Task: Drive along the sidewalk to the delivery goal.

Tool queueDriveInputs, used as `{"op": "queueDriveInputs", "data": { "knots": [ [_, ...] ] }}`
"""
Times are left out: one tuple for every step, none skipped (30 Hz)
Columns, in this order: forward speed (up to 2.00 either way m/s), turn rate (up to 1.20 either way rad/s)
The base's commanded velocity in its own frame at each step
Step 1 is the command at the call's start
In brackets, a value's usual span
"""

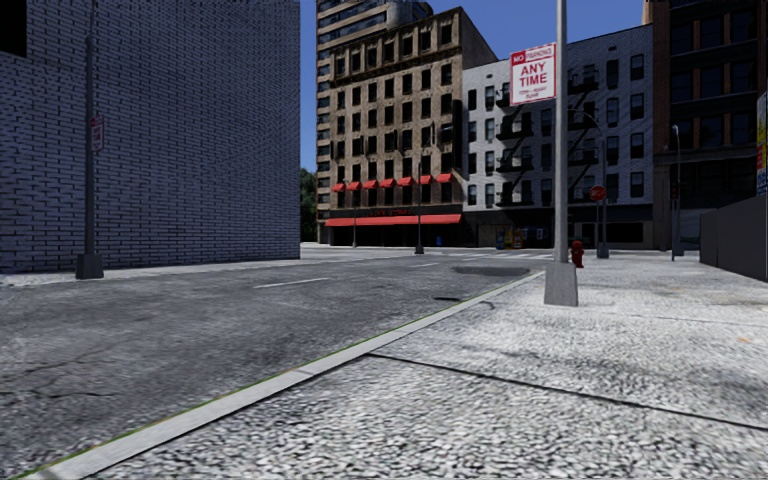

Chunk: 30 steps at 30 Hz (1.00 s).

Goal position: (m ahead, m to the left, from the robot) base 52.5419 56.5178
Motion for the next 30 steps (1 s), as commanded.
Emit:
{"op": "queueDriveInputs", "data": {
  "knots": [
    [0.00, 0.67],
    [0.00, 0.67],
    [0.00, 0.67],
    [0.00, 0.67],
    [0.00, 0.67],
    [0.00, 0.67],
    [0.00, 0.67],
    [0.00, 0.67],
    [0.00, 0.67],
    [0.00, 0.67],
    [0.00, 0.67],
    [0.00, 0.67],
    [0.00, 0.67],
    [0.00, 0.67],
    [0.00, 0.67],
    [0.00, 0.67],
    [0.00, 0.67],
    [0.00, 0.67],
    [0.00, 0.67],
    [0.00, 0.67],
    [0.00, 0.67],
    [0.00, 0.67],
    [0.00, 0.67],
    [0.00, 0.67],
    [0.00, 0.67],
    [0.00, 0.67],
    [0.00, 0.67],
    [0.00, 0.67],
    [0.00, 0.67],
    [0.00, 0.67]
  ]
}}
